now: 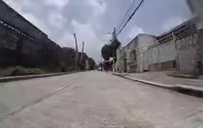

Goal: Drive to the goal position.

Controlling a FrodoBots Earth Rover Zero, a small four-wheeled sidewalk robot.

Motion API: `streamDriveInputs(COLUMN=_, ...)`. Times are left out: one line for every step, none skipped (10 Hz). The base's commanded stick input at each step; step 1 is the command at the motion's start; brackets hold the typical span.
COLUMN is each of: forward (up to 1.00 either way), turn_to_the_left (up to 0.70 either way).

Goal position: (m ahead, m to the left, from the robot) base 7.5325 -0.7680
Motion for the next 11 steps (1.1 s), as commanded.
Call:
streamDriveInputs(forward=0.5, turn_to_the_left=0.01)
streamDriveInputs(forward=0.5, turn_to_the_left=0.01)
streamDriveInputs(forward=0.5, turn_to_the_left=0.01)
streamDriveInputs(forward=0.5, turn_to_the_left=0.01)
streamDriveInputs(forward=0.5, turn_to_the_left=0.01)
streamDriveInputs(forward=0.5, turn_to_the_left=0.01)
streamDriveInputs(forward=0.5, turn_to_the_left=0.01)
streamDriveInputs(forward=0.5, turn_to_the_left=0.01)
streamDriveInputs(forward=0.5, turn_to_the_left=0.01)
streamDriveInputs(forward=0.5, turn_to_the_left=0.01)
streamDriveInputs(forward=0.5, turn_to_the_left=0.01)
